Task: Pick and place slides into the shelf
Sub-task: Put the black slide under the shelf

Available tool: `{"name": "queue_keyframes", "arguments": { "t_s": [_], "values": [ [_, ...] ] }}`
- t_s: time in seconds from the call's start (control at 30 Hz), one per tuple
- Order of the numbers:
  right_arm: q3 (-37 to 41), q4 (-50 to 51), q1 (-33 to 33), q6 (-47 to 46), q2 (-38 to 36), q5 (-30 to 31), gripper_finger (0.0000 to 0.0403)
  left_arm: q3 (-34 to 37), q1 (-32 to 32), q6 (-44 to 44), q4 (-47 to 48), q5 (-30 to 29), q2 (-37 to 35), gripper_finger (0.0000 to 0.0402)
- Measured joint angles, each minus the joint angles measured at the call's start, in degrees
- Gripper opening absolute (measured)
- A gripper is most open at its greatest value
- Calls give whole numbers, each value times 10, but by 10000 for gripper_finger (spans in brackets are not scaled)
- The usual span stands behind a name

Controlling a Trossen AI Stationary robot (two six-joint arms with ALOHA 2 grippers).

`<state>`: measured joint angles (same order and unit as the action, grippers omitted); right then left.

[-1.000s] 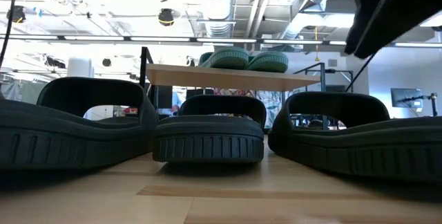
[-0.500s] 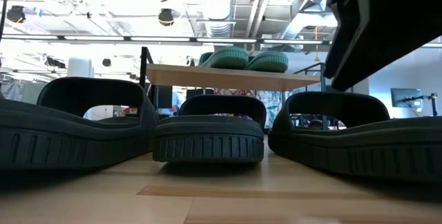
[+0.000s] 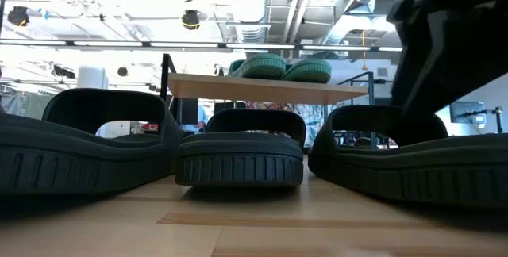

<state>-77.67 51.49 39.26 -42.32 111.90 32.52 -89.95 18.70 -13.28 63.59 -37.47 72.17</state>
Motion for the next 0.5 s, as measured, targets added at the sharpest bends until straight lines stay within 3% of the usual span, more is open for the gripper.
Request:
{"name": "queue_keyframes", "arguments": {
  "t_s": [0.33, 0.5],
  "values": [
    [4, -4, -29, 19, 12, 2, 154, 0, 0, 0, 0, -8, 0, 139],
    [1, -4, -29, 26, 25, 10, 113, 0, 0, -1, -1, -8, 0, 139]
  ]
}}
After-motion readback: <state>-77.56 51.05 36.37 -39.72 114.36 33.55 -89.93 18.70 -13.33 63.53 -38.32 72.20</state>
